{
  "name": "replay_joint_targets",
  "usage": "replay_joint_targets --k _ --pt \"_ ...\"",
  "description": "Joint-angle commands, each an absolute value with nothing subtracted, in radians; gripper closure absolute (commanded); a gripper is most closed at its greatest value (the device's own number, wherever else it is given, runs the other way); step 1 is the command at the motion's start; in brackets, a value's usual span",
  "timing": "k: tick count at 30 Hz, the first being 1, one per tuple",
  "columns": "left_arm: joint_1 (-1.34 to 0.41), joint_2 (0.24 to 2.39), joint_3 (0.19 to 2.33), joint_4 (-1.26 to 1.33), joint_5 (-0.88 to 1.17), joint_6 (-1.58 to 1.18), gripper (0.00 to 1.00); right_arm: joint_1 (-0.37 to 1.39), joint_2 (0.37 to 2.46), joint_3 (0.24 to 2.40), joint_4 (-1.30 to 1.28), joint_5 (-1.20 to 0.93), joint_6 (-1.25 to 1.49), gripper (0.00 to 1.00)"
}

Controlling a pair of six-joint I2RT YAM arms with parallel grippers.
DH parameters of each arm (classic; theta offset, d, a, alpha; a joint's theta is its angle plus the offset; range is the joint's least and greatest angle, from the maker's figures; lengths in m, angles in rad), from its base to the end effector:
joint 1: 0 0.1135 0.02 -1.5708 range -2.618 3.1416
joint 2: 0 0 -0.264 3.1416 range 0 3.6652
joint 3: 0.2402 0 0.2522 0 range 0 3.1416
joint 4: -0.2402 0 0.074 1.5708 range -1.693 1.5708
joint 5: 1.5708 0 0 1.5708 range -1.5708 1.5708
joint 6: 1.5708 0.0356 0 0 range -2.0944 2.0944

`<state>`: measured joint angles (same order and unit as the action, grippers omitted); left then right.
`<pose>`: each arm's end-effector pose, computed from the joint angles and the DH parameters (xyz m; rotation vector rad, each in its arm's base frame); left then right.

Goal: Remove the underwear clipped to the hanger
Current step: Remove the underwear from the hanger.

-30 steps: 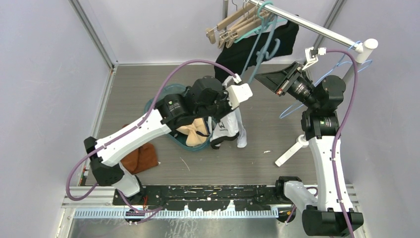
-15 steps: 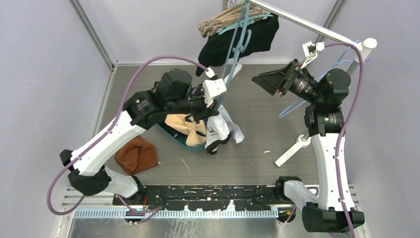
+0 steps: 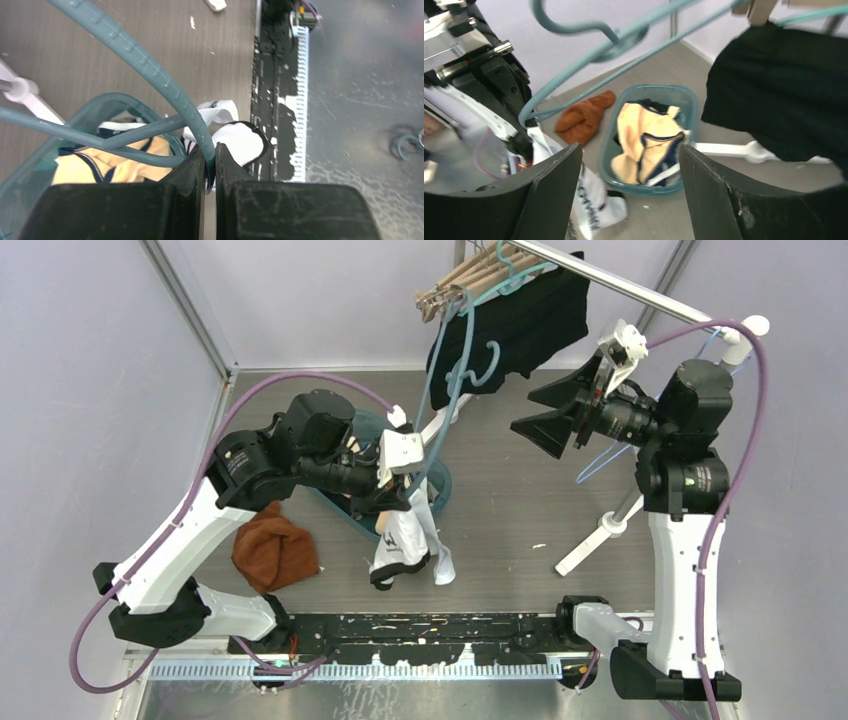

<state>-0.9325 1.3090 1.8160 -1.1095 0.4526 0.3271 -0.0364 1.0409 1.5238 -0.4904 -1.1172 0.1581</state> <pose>0.1210 -0.1892 0.4798 1.5172 1.6276 -0.8318 0.1663 0.0260 0.5075 -0.7340 1.4890 0.9652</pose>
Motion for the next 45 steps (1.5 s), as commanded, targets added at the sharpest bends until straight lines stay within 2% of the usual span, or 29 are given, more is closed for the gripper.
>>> replay_joint_targets --k 1,8,16,19,27,38,45 --pt "-0.923 1.252 1.838 -1.242 0.56 0.392 1.0 -0.038 1.051 1.689 -0.799 -1.097 -0.319 0.22" --pt "-0.888 1.255 1.763 -1.304 0.895 0.428 1.0 -0.015 1.164 1.757 -1.041 -1.092 -0.67 0.19" --pt "-0.854 1.304 1.764 -1.348 1.099 0.436 1.0 0.088 1.1 1.631 -0.919 -1.035 -0.793 0.16" --pt "-0.853 1.305 1.769 -1.353 1.11 0.448 1.0 0.12 1.089 1.627 -0.87 -0.99 -0.791 0.16" --pt "-0.854 1.278 1.827 -1.35 0.947 0.449 1.0 0.133 1.104 1.604 -0.832 -0.973 -0.772 0.16" --pt "-0.853 1.207 1.766 -1.439 1.05 0.519 1.0 0.156 1.099 1.596 -0.83 -0.963 -0.871 0.15" --pt "-0.853 1.244 1.783 -1.53 1.125 0.613 1.0 0.191 1.113 1.596 -0.83 -0.98 -0.889 0.16"
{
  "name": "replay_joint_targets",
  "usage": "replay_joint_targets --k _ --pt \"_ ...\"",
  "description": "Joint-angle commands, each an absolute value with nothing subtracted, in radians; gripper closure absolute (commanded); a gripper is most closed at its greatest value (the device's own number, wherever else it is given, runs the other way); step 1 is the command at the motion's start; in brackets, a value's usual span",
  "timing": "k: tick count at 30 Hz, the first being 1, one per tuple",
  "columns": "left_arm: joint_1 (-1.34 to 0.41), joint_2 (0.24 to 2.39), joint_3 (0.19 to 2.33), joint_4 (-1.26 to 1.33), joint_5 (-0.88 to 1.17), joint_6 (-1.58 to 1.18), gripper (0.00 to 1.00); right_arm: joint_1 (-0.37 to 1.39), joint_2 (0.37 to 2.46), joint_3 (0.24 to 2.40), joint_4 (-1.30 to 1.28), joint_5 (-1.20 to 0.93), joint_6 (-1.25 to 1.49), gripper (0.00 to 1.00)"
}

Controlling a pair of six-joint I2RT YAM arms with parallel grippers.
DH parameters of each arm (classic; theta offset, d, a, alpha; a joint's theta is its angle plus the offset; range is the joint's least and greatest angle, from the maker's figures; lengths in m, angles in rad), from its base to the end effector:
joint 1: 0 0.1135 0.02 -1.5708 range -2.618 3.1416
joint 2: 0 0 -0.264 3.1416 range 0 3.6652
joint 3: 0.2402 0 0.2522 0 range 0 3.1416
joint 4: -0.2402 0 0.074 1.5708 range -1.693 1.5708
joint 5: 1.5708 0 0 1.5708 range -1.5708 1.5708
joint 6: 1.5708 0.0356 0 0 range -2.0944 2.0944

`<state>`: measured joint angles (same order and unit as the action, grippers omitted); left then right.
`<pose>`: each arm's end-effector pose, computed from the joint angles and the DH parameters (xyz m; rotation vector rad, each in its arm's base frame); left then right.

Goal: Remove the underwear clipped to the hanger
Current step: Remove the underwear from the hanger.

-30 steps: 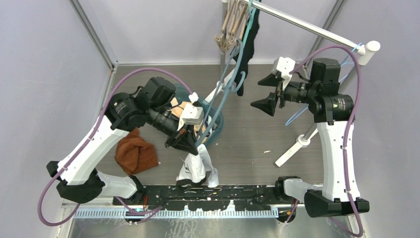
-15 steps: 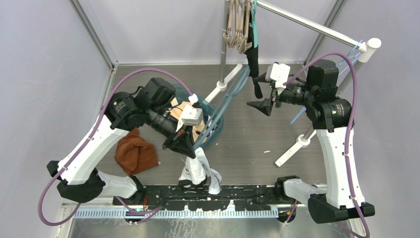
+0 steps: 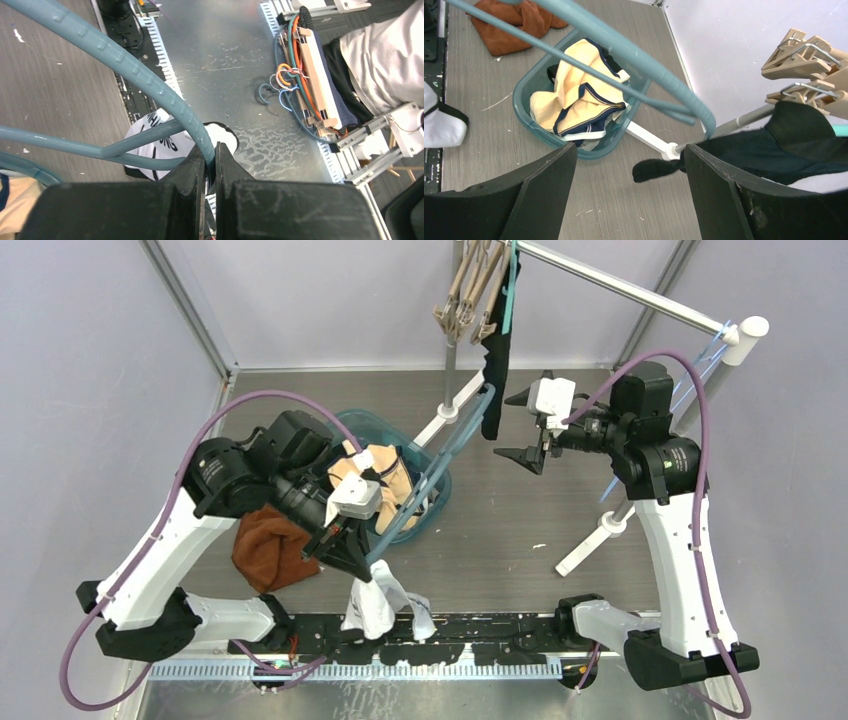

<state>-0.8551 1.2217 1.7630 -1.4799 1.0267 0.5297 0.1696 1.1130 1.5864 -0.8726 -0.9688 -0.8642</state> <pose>0.0842 -0.1433 0.4646 1.8141 1.5158 -1.4166 0.1732 0.0594 0.4788 -1.3681 1.1951 0.4613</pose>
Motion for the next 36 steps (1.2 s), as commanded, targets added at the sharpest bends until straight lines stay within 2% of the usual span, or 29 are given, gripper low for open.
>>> replay_joint_targets --k 1,7,9,14,21,28,33,36 --pt "-0.854 1.256 1.789 -1.547 1.134 0.631 1.0 0.196 1.115 1.598 -0.83 -0.98 -0.888 0.15" --pt "-0.854 1.317 1.799 -1.571 1.143 0.659 1.0 0.225 1.13 1.621 -0.86 -0.978 -0.917 0.17" --pt "-0.854 1.327 1.801 -1.569 1.148 0.662 1.0 0.238 1.135 1.621 -0.884 -0.975 -0.937 0.21" --pt "-0.853 1.345 1.822 -1.584 1.152 0.682 1.0 0.251 1.153 1.6 -0.981 -0.963 -1.016 0.4" --pt "-0.854 1.363 1.826 -1.623 1.14 0.736 1.0 0.252 1.11 1.535 -0.953 -0.939 -1.044 0.7" --pt "-0.851 1.364 1.832 -1.562 0.976 0.717 1.0 0.251 1.085 1.52 -0.944 -0.851 -1.052 0.99" --pt "-0.803 1.338 1.806 -1.376 0.79 0.617 1.0 0.249 1.089 1.512 -0.888 -0.731 -0.955 0.99" --pt "-0.758 1.323 1.784 -1.273 0.725 0.563 0.89 0.249 1.094 1.505 -0.853 -0.677 -0.907 0.99"
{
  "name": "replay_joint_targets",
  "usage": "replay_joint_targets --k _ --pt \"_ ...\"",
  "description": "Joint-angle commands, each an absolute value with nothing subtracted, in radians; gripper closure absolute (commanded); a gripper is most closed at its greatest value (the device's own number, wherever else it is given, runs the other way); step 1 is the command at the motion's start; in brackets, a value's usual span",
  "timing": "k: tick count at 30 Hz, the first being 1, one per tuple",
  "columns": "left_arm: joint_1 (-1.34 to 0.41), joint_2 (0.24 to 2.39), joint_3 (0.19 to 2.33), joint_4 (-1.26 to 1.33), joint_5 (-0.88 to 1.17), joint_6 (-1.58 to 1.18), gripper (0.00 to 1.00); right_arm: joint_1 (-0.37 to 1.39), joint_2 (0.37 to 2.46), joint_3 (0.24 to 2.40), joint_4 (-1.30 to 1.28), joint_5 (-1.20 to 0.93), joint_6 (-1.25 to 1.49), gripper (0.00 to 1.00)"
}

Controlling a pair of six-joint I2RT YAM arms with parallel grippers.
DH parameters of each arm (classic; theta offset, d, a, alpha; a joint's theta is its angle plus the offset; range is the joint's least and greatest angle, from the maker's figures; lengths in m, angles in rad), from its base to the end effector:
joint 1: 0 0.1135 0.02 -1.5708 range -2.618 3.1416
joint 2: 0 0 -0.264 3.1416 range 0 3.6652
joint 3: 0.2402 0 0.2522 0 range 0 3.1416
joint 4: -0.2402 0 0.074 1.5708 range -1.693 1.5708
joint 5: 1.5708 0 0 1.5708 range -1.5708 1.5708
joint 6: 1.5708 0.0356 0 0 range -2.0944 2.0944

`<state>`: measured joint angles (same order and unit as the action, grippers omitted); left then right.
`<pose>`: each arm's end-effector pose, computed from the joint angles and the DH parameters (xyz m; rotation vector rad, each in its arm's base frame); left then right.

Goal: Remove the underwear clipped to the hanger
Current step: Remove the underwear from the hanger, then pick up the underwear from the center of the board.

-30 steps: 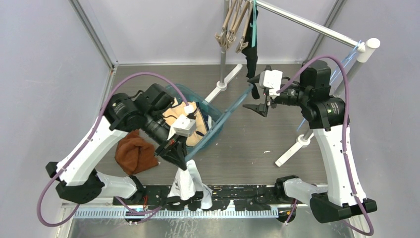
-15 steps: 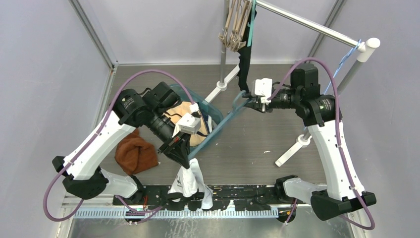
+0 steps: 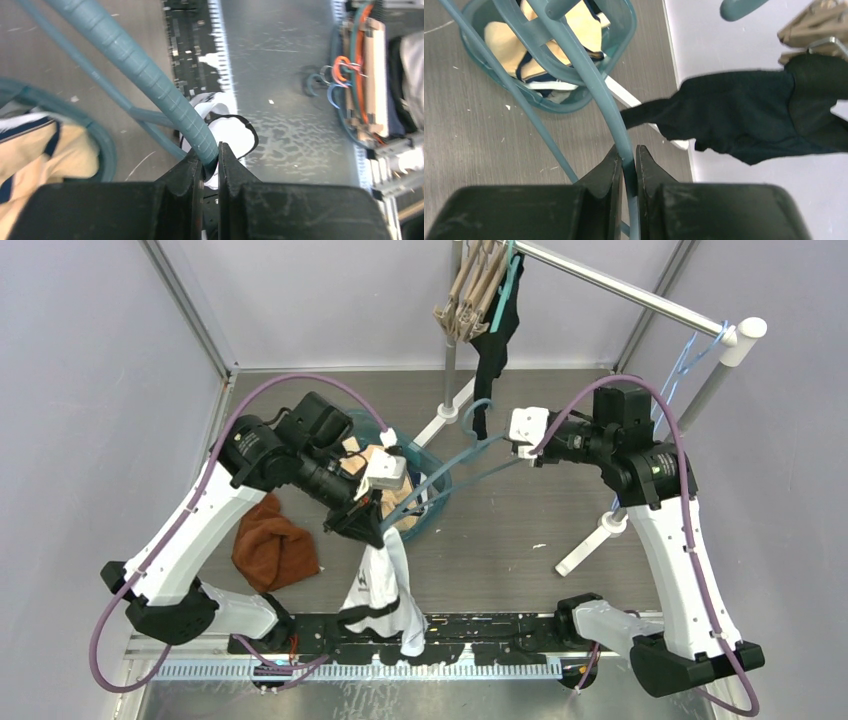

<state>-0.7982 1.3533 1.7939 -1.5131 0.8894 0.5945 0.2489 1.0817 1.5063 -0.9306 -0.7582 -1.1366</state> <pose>0.1234 -0.1662 0.4453 1.8166 1.7052 -1.2366 0.1702 0.0685 0.4537 -1.5438 1.1676 0.2012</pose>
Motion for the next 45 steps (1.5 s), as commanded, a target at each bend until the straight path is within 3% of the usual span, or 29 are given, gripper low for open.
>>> replay_joint_targets --k 1,5,9,13,16,25,32,36,42,45 --pt "-0.747 1.324 1.78 -1.258 0.712 0.557 0.86 0.249 1.097 1.507 -0.844 -0.669 -0.895 0.99" --pt "-0.718 1.335 1.772 -1.21 0.673 0.529 0.66 0.249 1.113 1.522 -0.824 -0.658 -0.867 0.99" --pt "-0.693 1.325 1.744 -1.154 0.627 0.506 0.37 0.249 1.118 1.519 -0.806 -0.655 -0.851 0.99" --pt "-0.655 1.283 1.693 -1.103 0.579 0.502 0.17 0.248 1.122 1.515 -0.799 -0.644 -0.824 0.99" --pt "-0.617 1.251 1.65 -1.09 0.515 0.493 0.08 0.248 1.119 1.508 -0.797 -0.623 -0.808 0.99" --pt "-0.524 1.186 1.546 -0.93 0.239 0.351 0.0 0.249 1.109 1.467 -0.789 -0.555 -0.835 0.99" --pt "-0.511 1.213 1.631 -0.907 0.317 0.38 0.02 0.249 1.15 1.47 -0.838 -0.562 -0.874 0.99" --pt "-0.511 1.212 1.667 -1.01 0.327 0.478 0.02 0.249 1.122 1.445 -0.783 -0.529 -0.834 0.99" --pt "-0.511 1.184 1.703 -1.461 0.35 0.805 0.02 0.249 1.075 1.457 -0.751 -0.431 -0.791 0.99" --pt "-0.511 1.157 1.634 -1.496 0.326 0.822 0.02 0.249 1.061 1.474 -0.746 -0.418 -0.759 0.99"
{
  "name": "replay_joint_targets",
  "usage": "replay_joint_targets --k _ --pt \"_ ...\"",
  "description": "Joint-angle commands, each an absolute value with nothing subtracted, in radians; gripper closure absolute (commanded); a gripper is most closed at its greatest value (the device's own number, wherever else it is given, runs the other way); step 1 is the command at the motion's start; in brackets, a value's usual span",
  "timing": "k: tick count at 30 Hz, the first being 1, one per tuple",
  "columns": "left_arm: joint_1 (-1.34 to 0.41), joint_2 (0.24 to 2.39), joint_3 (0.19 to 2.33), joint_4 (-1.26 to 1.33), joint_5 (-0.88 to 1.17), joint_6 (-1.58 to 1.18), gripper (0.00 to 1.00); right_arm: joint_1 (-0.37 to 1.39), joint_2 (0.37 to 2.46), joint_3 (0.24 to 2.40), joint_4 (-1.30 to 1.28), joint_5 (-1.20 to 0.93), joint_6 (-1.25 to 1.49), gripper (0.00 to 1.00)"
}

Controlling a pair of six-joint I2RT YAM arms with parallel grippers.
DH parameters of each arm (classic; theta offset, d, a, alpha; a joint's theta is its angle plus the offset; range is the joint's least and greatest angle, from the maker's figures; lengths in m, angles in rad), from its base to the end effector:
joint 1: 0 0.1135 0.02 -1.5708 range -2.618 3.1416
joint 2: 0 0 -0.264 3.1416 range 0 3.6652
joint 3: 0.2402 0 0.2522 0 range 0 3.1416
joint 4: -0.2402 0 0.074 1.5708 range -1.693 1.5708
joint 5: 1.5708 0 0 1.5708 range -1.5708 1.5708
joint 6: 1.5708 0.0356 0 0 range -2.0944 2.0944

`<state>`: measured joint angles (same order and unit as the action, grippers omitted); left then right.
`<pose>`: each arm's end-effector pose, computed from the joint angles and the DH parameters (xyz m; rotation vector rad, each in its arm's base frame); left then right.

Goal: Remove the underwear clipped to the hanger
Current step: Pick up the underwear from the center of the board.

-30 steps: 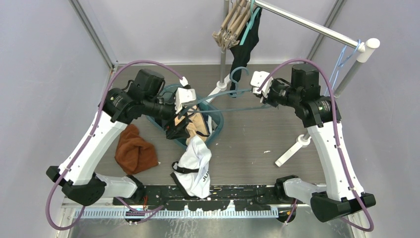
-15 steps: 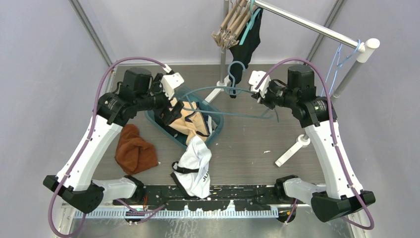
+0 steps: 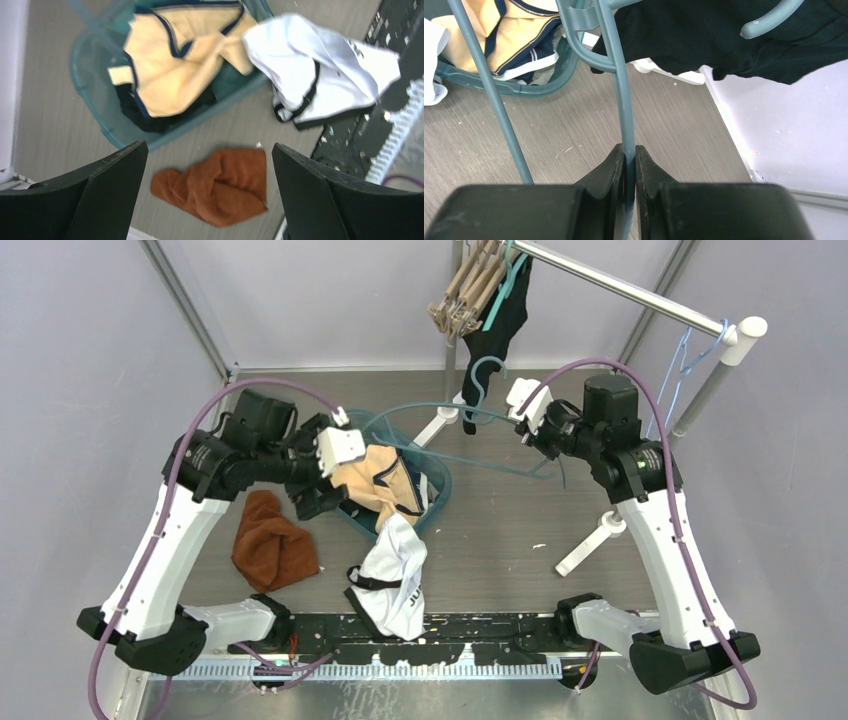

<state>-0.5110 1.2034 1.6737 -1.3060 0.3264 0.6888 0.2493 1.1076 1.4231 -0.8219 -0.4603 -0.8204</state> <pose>0.1589 -0.1022 0.4445 1.4598 1.8684 -0.3072 0.1985 0.0669 0.4314 -1.2589 1.5827 0.1181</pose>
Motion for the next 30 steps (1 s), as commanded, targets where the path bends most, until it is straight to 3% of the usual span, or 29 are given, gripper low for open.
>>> replay_joint_targets --k 1,8,14,20,24,30 --pt "-0.511 1.151 1.602 -1.483 0.328 0.819 0.02 0.248 1.059 1.477 -0.745 -0.415 -0.742 0.99" --pt "-0.587 1.147 1.305 -1.223 0.49 0.778 0.04 0.247 1.019 1.428 -0.758 -0.429 -0.707 0.99" --pt "-0.816 1.173 1.092 -0.869 0.338 0.737 0.03 0.218 1.001 1.423 -0.795 -0.508 -0.725 0.99" --pt "-0.91 1.238 0.965 -0.574 0.189 0.727 0.01 0.187 1.004 1.43 -0.805 -0.564 -0.718 0.99" --pt "-0.924 1.302 0.949 -0.549 0.157 0.732 0.14 0.18 1.001 1.427 -0.805 -0.571 -0.718 0.99" --pt "-0.935 1.298 0.927 -0.567 0.169 0.727 0.45 0.178 0.998 1.401 -0.797 -0.572 -0.724 0.99"
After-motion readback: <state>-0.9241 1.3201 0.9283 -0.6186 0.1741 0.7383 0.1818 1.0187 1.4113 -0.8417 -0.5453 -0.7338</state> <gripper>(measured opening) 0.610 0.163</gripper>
